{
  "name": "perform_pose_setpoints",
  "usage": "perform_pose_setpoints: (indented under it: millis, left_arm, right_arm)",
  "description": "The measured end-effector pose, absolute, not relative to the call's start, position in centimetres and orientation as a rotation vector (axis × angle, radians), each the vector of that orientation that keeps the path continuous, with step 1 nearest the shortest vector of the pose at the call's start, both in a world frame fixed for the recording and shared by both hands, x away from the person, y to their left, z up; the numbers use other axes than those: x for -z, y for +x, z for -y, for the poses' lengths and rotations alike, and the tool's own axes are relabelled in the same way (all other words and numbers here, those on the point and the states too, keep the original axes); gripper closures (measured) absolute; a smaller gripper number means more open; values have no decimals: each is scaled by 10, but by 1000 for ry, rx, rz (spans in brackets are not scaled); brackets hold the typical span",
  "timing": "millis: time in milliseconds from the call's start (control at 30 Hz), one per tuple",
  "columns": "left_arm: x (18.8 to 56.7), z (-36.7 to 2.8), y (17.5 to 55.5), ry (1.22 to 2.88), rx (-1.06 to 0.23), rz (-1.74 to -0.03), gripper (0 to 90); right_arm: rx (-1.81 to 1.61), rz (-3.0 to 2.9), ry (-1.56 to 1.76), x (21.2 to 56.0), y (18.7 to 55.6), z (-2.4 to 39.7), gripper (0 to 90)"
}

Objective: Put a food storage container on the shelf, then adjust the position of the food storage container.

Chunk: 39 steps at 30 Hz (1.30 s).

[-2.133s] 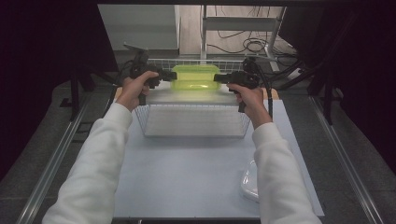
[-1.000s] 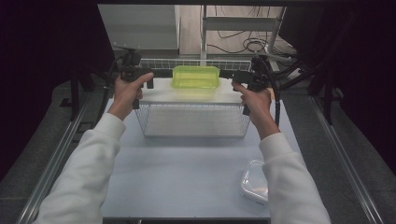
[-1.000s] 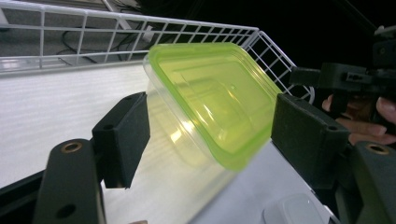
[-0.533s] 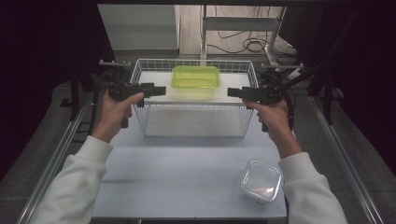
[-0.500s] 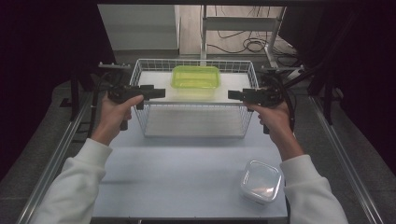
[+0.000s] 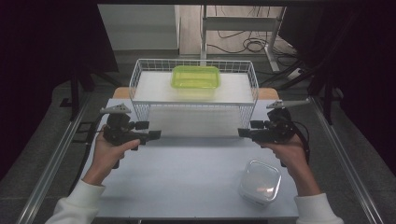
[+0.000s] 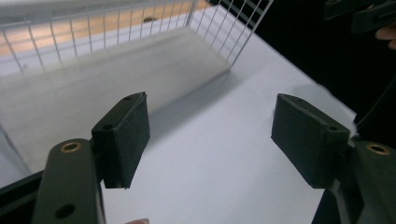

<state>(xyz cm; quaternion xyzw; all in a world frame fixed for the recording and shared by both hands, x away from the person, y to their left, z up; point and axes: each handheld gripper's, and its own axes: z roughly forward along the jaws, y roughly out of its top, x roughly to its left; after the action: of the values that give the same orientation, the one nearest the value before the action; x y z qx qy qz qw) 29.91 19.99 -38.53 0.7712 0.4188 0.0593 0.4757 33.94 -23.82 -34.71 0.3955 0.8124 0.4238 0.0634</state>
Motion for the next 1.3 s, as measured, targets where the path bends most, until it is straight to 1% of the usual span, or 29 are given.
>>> perform_pose_setpoints:
  millis: [200,233,300,367,500,533,567,667,900,1033,1200,1300]
  left_arm:
    - [396,-197,285,1937,-132,-1014,281]
    - [400,-193,281,1978,-158,-1010,281]
    - [402,-192,279,1990,-160,-1008,281]
    - [405,-190,276,1989,-124,-1002,281]
    - [412,-191,272,1996,-122,-1021,282]
    - [415,-192,270,2011,-151,-1034,282]
    - [415,-192,270,2011,-151,-1034,285]
    - [418,-192,269,1989,-121,-1037,286]
    - [427,-189,268,2014,-130,-1045,278]
    - [429,-192,263,2024,-169,-1054,274]
    - [438,-193,261,2016,-146,-1062,268]
    - [445,-192,260,2035,-163,-1073,265]
  right_arm:
    - [-1195,-2541,1162,367,325,239,321]
    - [-1164,-2559,1160,373,320,239,321]
    - [-1151,-2566,1160,377,316,240,322]
    - [-1132,-2588,1161,384,310,241,325]
    - [-1080,-2614,1160,396,302,245,329]
    - [-1066,-2621,1172,402,300,248,330]
    - [-1066,-2621,1172,402,300,248,330]
    - [-1054,-2629,1197,411,298,251,331]
    - [-1064,-2629,1182,412,295,249,331]
    - [-1042,-2596,1177,411,293,249,331]
    - [-1075,-2592,1201,410,286,261,343]
    - [-1060,-2575,1215,409,279,272,365]
